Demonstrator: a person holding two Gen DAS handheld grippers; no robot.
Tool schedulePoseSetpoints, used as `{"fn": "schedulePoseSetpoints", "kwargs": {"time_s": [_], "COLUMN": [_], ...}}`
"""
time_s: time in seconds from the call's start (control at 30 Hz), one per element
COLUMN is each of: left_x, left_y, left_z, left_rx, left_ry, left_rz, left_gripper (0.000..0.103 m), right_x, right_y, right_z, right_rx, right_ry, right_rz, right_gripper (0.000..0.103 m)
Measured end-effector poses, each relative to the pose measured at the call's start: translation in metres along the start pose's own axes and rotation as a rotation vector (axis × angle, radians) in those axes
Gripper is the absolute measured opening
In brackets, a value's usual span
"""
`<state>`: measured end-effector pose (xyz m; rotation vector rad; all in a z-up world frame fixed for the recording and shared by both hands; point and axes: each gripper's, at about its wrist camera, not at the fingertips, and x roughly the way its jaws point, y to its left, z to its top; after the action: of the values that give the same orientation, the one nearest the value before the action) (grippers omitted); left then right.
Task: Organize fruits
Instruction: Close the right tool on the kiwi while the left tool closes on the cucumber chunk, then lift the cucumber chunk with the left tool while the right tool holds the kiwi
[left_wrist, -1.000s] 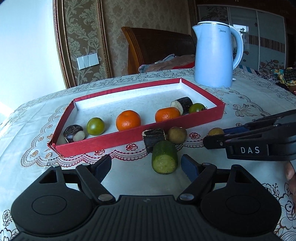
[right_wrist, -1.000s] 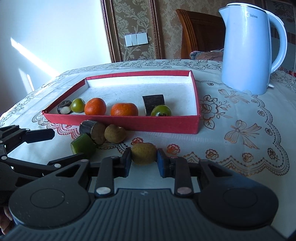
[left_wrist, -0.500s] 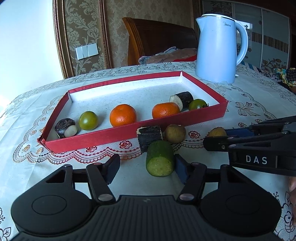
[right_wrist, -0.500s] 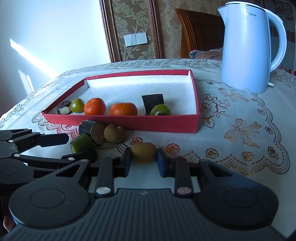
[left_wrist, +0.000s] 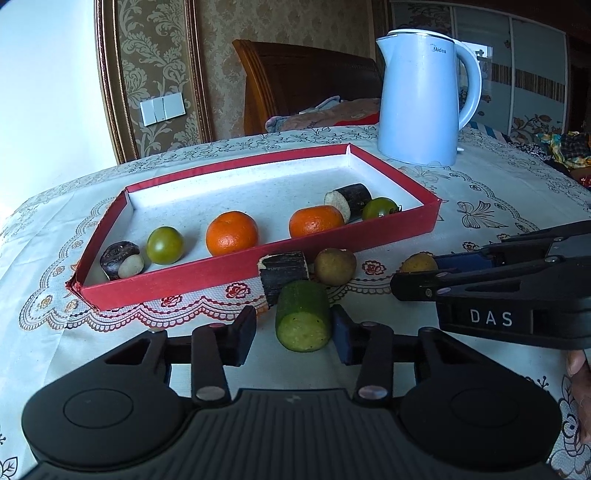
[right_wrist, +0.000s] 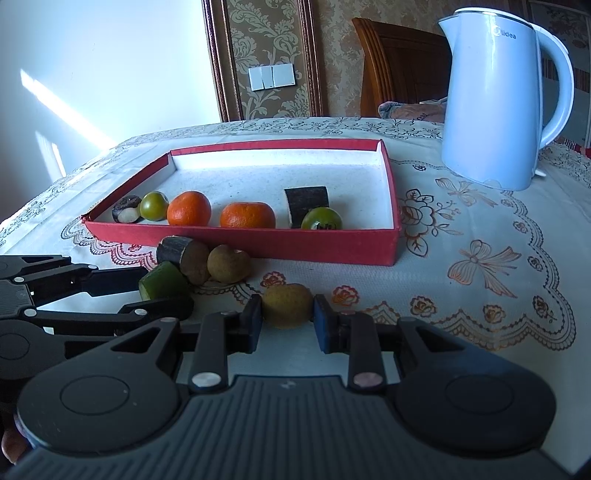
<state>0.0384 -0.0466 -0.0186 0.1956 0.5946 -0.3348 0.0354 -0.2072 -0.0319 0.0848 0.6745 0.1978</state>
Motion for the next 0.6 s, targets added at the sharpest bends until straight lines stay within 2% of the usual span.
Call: {"fn": "schedulePoseSetpoints", "kwargs": {"time_s": [0.17, 0.37, 0.6], "left_x": [-0.003, -0.008, -0.006], "left_y": [0.002, 0.006, 0.007], "left_z": [0.0, -0.001, -0.002], "left_rx": [-0.018, -0.044, -0.057], "left_ry": [-0.016, -0.04, -0.031], "left_rz": [-0.003, 0.006, -0.001], "left_gripper": [0.034, 0.033, 0.03], "right_x": [0.0, 0.0, 0.001], "right_y": [0.003, 0.008, 0.011], "right_z": [0.0, 0.001, 0.001], "right_rx": [-0.012, -0.037, -0.056], "right_ry": [0.002, 0.005, 0.009], "right_rz": [-0.01, -0.029, -0.042], "right_gripper": [0.028, 0.028, 0.028]}}
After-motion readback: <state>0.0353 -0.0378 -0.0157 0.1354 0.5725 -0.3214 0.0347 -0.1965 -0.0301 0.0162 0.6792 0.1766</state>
